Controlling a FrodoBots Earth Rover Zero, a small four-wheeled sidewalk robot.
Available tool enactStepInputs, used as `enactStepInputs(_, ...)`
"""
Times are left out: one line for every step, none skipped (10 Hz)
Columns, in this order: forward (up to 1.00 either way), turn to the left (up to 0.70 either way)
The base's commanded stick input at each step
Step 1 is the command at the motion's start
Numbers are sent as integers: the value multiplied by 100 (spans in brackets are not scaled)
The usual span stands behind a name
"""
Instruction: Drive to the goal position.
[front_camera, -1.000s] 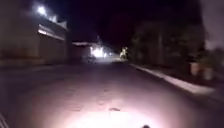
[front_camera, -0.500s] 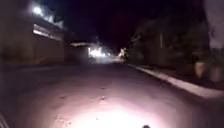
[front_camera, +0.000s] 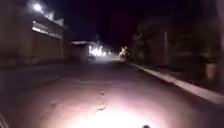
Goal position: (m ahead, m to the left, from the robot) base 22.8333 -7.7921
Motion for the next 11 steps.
enactStepInputs(70,0)
enactStepInputs(70,0)
enactStepInputs(70,0)
enactStepInputs(70,0)
enactStepInputs(70,0)
enactStepInputs(70,0)
enactStepInputs(70,0)
enactStepInputs(70,0)
enactStepInputs(70,-14)
enactStepInputs(70,-35)
enactStepInputs(70,-35)
